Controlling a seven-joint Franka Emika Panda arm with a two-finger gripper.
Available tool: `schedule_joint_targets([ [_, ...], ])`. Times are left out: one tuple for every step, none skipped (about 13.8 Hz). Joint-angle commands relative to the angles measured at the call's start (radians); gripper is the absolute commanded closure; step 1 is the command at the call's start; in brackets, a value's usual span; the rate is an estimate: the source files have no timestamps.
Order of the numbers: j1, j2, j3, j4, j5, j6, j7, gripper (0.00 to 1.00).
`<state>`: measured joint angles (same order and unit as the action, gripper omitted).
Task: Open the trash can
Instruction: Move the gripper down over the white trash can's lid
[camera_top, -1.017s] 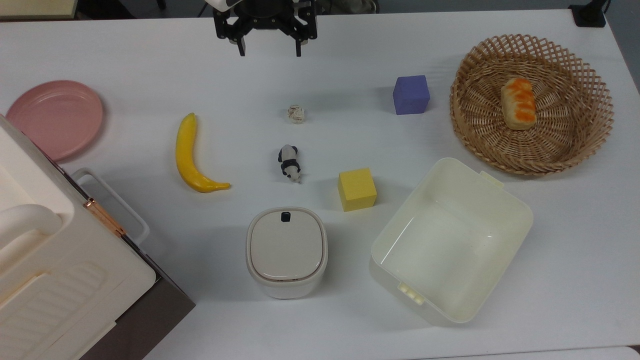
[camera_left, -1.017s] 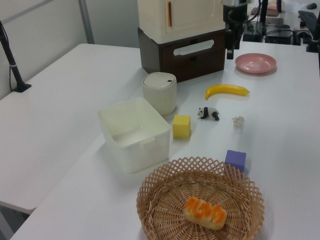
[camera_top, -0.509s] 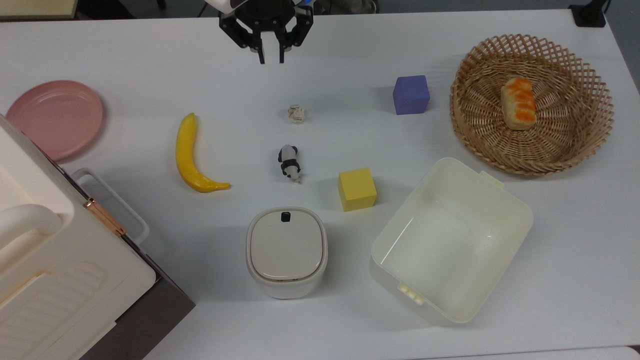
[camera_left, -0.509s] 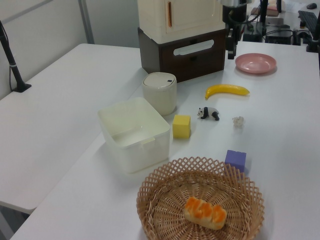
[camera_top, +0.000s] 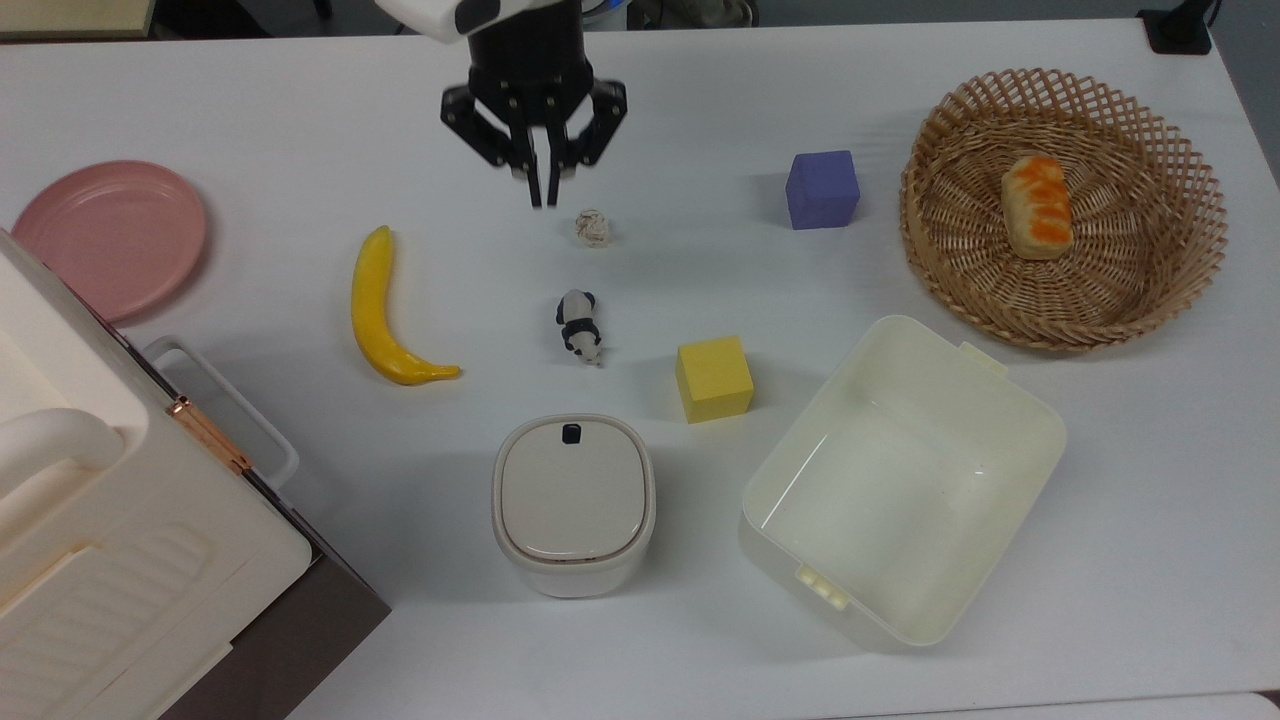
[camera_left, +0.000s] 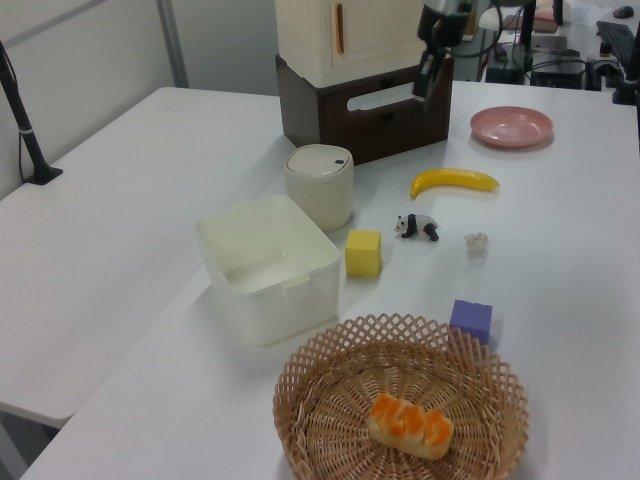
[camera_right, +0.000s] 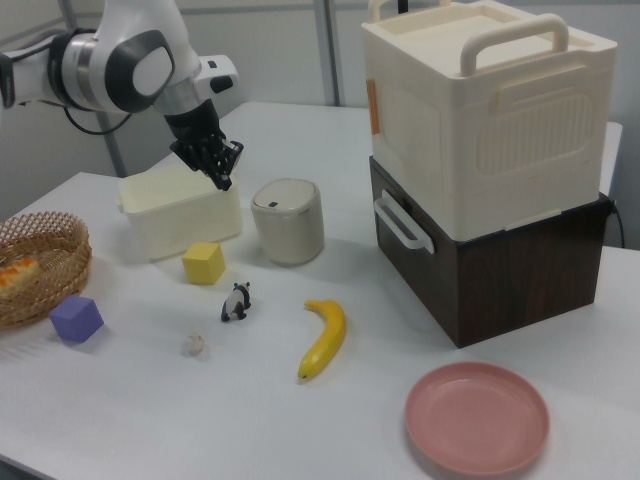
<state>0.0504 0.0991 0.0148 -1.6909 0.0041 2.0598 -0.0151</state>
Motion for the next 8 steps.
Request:
schedule_joint_targets([
  [0.031,0.069,-0.012,0.02,0.014,0.153,0.003,0.91],
  [0.034,0.117,-0.012,0.063,0.011,0.173,0.039,0.91],
  [0.035,0.149,-0.012,0.092,0.01,0.19,0.056,0.91],
  [0.037,0.201,-0.013,0.126,0.008,0.213,0.063,0.91],
  [0.039,0.244,-0.012,0.158,0.002,0.226,0.066,0.91],
  [0.039,0.287,-0.012,0.187,-0.004,0.238,0.079,0.91],
  [0.039,0.325,-0.012,0.213,-0.021,0.256,0.107,0.91],
  [0.039,0.355,-0.012,0.232,-0.042,0.282,0.139,0.91],
])
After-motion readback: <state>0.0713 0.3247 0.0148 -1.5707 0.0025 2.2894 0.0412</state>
